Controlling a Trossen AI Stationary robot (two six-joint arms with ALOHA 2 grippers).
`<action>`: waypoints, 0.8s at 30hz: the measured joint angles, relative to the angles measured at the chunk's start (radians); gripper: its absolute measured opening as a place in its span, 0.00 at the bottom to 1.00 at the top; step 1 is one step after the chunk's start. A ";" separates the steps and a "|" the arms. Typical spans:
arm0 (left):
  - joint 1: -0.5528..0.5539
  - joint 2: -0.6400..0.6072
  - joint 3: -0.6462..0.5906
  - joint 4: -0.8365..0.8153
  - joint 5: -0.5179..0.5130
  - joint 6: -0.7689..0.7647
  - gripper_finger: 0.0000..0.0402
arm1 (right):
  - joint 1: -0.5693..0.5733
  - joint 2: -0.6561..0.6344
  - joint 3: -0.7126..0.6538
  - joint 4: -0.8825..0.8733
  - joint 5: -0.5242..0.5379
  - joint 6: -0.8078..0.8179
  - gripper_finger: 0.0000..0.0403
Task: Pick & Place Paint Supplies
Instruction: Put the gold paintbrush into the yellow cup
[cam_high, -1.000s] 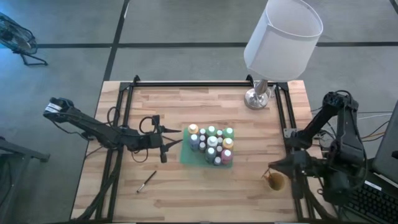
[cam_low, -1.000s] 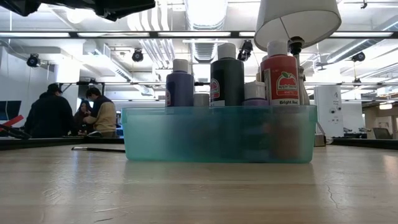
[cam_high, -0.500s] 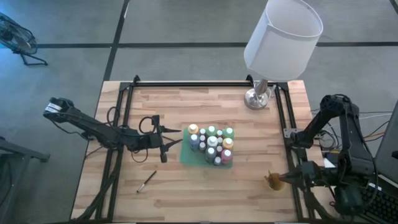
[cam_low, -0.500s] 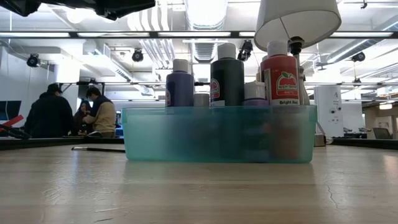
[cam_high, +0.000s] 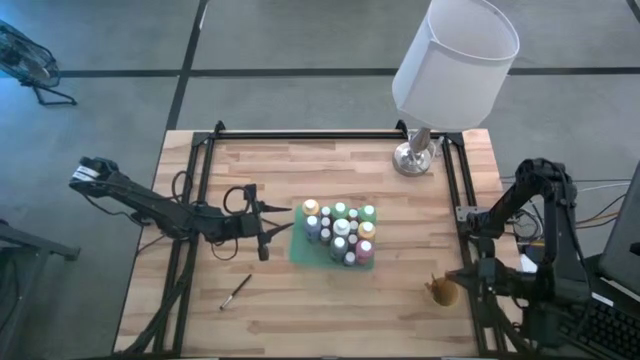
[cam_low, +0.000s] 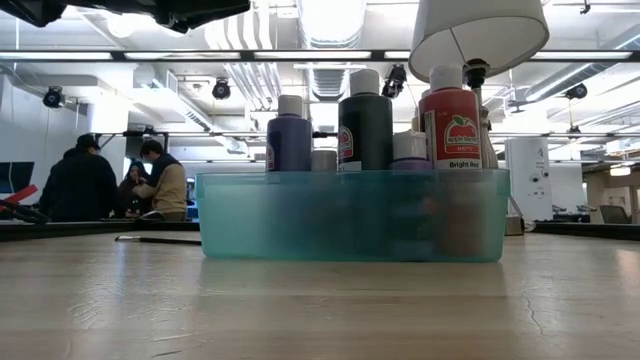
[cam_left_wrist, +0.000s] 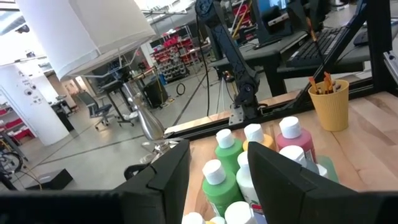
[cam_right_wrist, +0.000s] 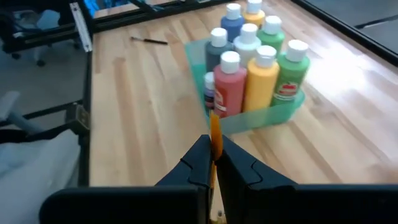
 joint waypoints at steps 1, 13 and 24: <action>0.000 0.000 0.000 0.000 0.000 0.000 0.42 | 0.004 -0.002 -0.015 -0.008 0.000 0.022 0.03; 0.001 0.000 0.000 0.004 0.000 0.000 0.42 | 0.065 -0.006 -0.178 0.030 -0.002 0.185 0.03; 0.006 0.000 0.000 0.020 0.000 0.002 0.42 | 0.086 -0.006 -0.302 0.185 -0.008 0.178 0.03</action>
